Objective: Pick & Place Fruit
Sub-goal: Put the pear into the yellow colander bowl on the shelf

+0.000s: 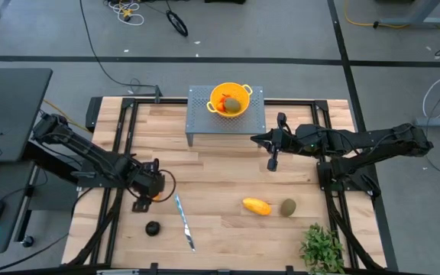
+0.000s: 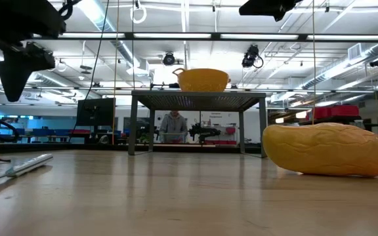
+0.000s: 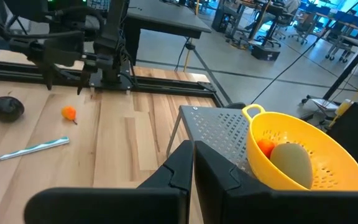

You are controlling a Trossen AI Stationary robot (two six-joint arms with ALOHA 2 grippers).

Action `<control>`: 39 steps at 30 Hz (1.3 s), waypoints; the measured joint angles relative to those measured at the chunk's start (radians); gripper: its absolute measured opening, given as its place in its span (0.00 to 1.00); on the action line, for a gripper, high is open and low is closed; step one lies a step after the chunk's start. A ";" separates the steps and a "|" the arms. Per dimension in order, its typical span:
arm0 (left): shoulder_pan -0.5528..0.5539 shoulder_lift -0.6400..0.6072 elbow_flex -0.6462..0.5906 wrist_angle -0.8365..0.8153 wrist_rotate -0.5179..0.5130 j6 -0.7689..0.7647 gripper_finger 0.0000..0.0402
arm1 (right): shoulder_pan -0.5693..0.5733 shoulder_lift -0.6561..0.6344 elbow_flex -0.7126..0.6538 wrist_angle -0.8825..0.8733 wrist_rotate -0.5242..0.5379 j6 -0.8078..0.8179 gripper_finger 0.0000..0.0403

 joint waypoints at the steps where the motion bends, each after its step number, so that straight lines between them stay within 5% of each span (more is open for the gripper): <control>1: 0.000 0.000 0.000 0.000 -0.006 -0.039 0.69 | 0.000 0.000 0.000 0.000 0.000 0.000 0.06; 17: 0.000 0.001 0.000 -0.022 -0.022 -0.611 0.69 | 0.000 0.000 0.000 0.000 0.000 0.000 0.06; 30: 0.000 0.002 -0.042 -0.024 0.000 -0.850 0.69 | 0.000 0.000 0.000 0.000 0.000 0.000 0.06; 39: 0.000 0.002 -0.043 -0.021 -0.009 -0.867 0.69 | 0.000 0.000 0.000 0.000 0.001 -0.026 0.06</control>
